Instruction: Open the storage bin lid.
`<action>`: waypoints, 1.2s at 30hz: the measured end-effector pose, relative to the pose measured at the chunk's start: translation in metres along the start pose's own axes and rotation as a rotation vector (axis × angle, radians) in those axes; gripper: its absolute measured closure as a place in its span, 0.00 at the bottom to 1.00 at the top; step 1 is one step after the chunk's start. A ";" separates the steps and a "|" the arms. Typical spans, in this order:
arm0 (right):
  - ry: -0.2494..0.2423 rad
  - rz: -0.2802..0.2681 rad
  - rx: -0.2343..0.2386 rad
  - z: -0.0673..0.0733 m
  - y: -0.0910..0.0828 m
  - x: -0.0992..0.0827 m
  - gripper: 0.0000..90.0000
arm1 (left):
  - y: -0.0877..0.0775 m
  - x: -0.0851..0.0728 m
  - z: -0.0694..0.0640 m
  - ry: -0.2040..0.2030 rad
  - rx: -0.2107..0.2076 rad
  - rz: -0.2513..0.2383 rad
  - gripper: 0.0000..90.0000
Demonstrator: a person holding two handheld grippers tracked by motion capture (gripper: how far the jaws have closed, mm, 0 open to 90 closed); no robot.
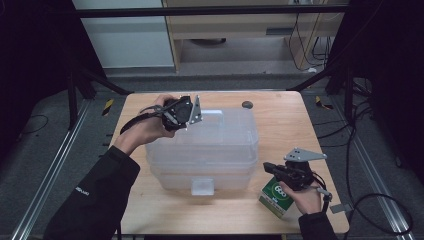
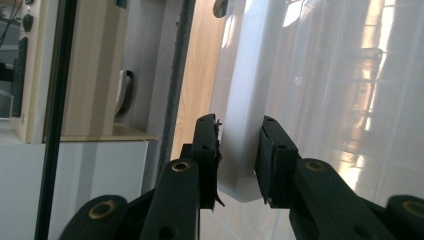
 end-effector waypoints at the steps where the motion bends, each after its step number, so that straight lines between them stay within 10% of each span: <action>1: 0.003 -0.001 0.002 0.001 0.000 0.000 1.00 | 0.000 0.000 0.001 -0.004 0.003 -0.002 0.80; 36: 0.016 -0.102 0.040 0.016 0.007 0.024 1.00 | 0.008 -0.010 0.015 -0.139 -0.010 -0.061 0.67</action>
Point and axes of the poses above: each handheld gripper's, and its own axes: y roughly forward along the jaws, x roughly out of its top, z roughly to its left, the point moved 3 cm from there along y, roughly forward along the jaws, and after that the axes turned 7 degrees about y, right-handed, at the moved point
